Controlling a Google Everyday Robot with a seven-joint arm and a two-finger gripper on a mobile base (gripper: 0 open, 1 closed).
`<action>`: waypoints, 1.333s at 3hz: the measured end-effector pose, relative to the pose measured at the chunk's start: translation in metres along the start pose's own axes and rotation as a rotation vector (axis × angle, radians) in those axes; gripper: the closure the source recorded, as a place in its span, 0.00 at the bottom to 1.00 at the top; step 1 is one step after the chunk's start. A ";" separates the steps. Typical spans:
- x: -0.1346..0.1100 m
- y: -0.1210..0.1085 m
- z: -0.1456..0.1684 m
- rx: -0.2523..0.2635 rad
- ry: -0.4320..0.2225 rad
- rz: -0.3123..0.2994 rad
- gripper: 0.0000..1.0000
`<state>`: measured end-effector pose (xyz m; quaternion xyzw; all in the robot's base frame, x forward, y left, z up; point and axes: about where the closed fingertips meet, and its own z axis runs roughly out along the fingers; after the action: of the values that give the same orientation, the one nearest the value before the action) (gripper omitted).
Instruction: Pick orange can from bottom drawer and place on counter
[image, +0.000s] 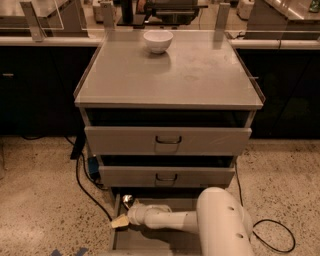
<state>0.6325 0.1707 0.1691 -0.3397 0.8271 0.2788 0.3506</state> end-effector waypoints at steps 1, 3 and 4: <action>0.001 -0.021 -0.022 0.036 -0.035 0.042 0.00; -0.035 -0.035 0.005 0.076 0.063 0.019 0.00; -0.031 -0.028 0.018 0.079 0.107 0.000 0.00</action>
Offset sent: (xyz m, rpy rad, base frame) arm 0.0044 -0.0192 0.0061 0.0185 -0.0040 -0.0423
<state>0.6772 0.1773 0.1757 -0.3400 0.8550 0.2272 0.3189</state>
